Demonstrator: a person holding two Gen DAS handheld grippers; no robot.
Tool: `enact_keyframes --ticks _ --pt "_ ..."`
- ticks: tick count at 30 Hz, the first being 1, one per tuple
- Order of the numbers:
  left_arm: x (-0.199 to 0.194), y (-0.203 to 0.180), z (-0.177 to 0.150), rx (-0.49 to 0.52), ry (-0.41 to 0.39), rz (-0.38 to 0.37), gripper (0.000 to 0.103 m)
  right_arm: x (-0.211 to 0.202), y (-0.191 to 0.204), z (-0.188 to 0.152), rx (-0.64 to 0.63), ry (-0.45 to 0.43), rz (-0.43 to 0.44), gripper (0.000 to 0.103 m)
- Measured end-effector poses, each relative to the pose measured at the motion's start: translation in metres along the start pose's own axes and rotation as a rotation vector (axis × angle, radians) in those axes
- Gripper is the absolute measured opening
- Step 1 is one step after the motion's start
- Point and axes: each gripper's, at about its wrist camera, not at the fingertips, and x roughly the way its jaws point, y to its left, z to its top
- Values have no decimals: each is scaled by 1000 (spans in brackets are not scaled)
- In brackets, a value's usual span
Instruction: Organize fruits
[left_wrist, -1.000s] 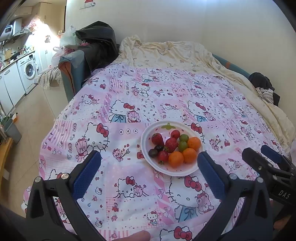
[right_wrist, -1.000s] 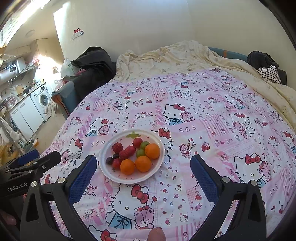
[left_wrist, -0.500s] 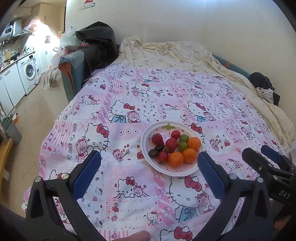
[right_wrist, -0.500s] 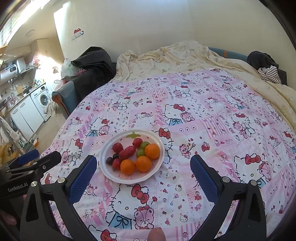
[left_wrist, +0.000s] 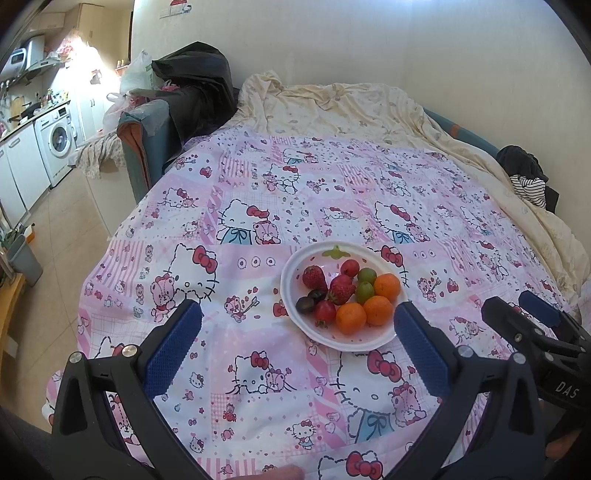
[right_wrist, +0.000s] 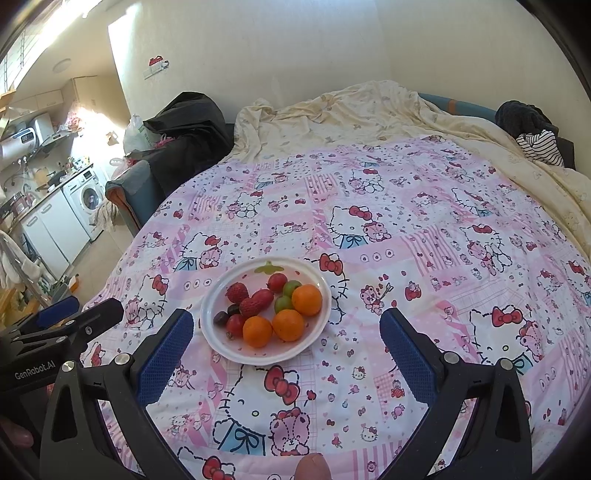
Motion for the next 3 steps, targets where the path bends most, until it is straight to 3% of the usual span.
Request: enact_keyframes --ticks 3 --pt "0 -1 1 -5 -1 -5 103 0 1 0 -3 -1 5 103"
